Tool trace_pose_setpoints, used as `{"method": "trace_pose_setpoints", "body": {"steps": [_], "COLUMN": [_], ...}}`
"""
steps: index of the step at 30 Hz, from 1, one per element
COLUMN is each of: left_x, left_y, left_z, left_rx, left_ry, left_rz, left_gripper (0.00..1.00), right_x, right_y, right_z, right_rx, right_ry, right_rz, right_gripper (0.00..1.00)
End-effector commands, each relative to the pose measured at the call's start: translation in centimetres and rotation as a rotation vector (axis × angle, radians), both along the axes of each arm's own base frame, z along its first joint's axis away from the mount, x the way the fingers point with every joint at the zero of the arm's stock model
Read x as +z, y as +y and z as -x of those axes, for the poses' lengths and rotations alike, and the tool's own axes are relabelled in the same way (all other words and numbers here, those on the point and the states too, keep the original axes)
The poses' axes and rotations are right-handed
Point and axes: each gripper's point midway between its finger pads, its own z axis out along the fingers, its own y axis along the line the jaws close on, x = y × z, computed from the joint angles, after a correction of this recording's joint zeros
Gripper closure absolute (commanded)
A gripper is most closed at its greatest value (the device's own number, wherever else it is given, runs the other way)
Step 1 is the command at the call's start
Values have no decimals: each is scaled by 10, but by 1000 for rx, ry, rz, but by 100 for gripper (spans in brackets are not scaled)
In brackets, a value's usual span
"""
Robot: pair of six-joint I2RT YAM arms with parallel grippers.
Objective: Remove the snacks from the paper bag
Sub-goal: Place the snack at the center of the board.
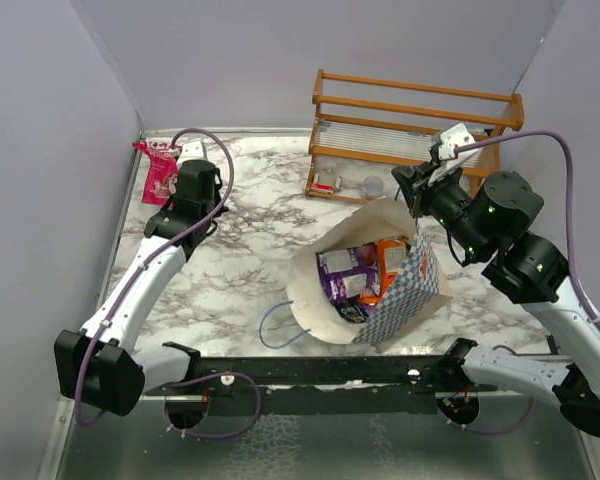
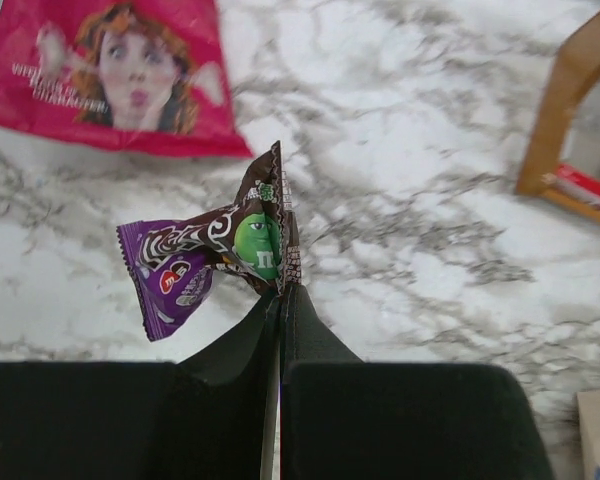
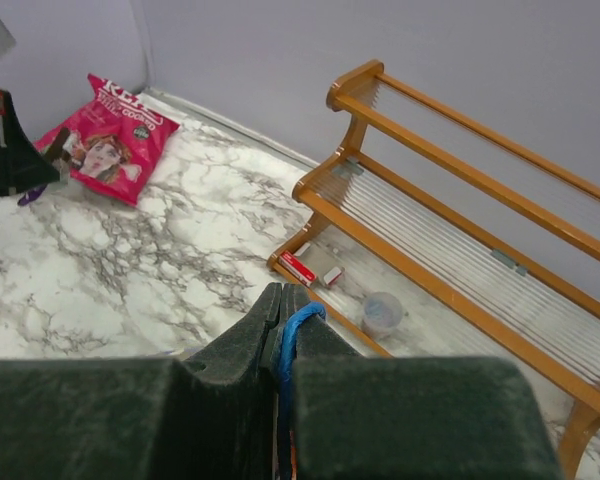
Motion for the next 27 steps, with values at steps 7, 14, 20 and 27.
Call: {"method": "trace_pose_setpoints", "body": {"steps": [7, 14, 20, 27], "left_x": [-73, -104, -95, -25], "left_y": [64, 90, 78, 30], "left_z": [2, -4, -10, 4], "left_rx": [198, 239, 107, -134], "left_ry": [140, 249, 261, 85], "left_rz": [-101, -110, -36, 111], "left_gripper": [100, 93, 48, 33], "right_x": [53, 56, 54, 52], "right_y": [7, 8, 12, 19], "right_z": [14, 16, 17, 19], "right_rx": [79, 91, 110, 148], "right_ry": [-129, -132, -124, -139], "right_rz": [-164, -168, -171, -183], "right_gripper": [97, 98, 98, 98]}}
